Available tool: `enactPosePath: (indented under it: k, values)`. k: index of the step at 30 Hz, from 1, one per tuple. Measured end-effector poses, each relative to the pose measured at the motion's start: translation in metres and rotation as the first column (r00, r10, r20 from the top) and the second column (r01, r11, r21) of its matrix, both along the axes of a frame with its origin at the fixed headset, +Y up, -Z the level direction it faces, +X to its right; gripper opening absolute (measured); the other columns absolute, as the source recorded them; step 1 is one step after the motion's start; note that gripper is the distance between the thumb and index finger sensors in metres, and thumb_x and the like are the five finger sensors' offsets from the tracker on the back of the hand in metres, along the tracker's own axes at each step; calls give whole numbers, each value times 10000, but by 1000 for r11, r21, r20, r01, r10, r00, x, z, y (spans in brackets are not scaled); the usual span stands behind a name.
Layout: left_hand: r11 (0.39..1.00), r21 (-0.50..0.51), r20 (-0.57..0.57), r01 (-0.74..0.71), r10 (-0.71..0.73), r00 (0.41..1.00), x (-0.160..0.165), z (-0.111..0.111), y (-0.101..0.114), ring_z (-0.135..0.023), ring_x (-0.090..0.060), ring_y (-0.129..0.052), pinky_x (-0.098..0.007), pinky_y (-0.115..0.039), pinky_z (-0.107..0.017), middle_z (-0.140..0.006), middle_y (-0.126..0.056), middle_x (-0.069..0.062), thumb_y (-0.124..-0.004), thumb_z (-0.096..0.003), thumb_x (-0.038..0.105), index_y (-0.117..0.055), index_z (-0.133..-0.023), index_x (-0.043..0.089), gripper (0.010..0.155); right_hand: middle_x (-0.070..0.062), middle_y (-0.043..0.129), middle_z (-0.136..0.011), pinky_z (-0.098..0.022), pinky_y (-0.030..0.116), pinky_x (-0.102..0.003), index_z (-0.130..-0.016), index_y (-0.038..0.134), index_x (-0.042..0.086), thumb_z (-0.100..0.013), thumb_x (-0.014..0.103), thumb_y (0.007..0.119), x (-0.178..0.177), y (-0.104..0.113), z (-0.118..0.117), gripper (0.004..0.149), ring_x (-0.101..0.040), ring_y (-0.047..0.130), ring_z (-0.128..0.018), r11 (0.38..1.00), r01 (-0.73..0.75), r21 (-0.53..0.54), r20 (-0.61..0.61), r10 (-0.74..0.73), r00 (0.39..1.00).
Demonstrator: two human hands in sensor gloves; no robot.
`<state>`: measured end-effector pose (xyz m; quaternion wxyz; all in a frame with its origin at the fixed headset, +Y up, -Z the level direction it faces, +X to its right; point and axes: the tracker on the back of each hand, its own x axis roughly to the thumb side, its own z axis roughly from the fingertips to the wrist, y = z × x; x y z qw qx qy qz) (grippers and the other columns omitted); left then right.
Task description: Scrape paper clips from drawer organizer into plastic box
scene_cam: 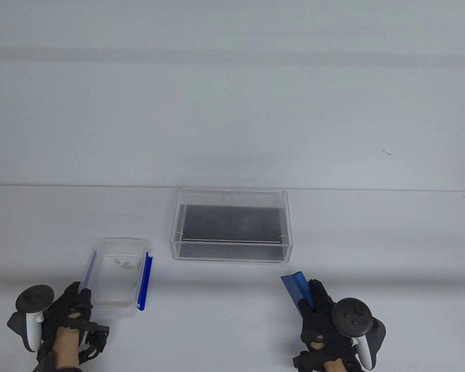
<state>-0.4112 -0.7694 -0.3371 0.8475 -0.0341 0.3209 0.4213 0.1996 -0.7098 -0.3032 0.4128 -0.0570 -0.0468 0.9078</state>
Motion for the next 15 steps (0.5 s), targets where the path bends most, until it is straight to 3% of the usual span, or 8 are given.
enactPosePath:
  k: [6, 10, 15]
  values:
    - [981, -119, 33, 156, -153, 988, 3, -2, 0, -874, -397, -641, -458, -729, -553, -1016, -495, -162, -696, -473, 466, -619, -1015, 218, 601, -60, 693, -918, -645, 621, -519, -986, 427, 213, -440, 382, 704, -4, -2, 0, 634, -295, 792, -757, 1000, -13, -10, -12, 12, 1000]
    - [984, -108, 33, 144, -141, 989, 3, -1, 2, -943, -440, -514, -516, -642, -632, -1040, -426, -162, -677, -467, 509, -540, -1040, 193, 669, -61, 695, -917, -644, 622, -520, -985, 428, 214, -439, 381, 705, -5, -2, 0, 635, -296, 792, -756, 1000, -16, -13, -15, 15, 1000]
    - [978, 9, 32, 211, -211, 977, 14, -1, 28, -971, -446, -451, -548, -575, -673, -1050, -388, -147, -670, -461, 522, -512, -1035, 169, 692, -59, 693, -918, -645, 621, -519, -986, 427, 214, -440, 381, 705, -5, -2, 0, 635, -294, 792, -758, 1000, -17, -11, -13, 17, 1000]
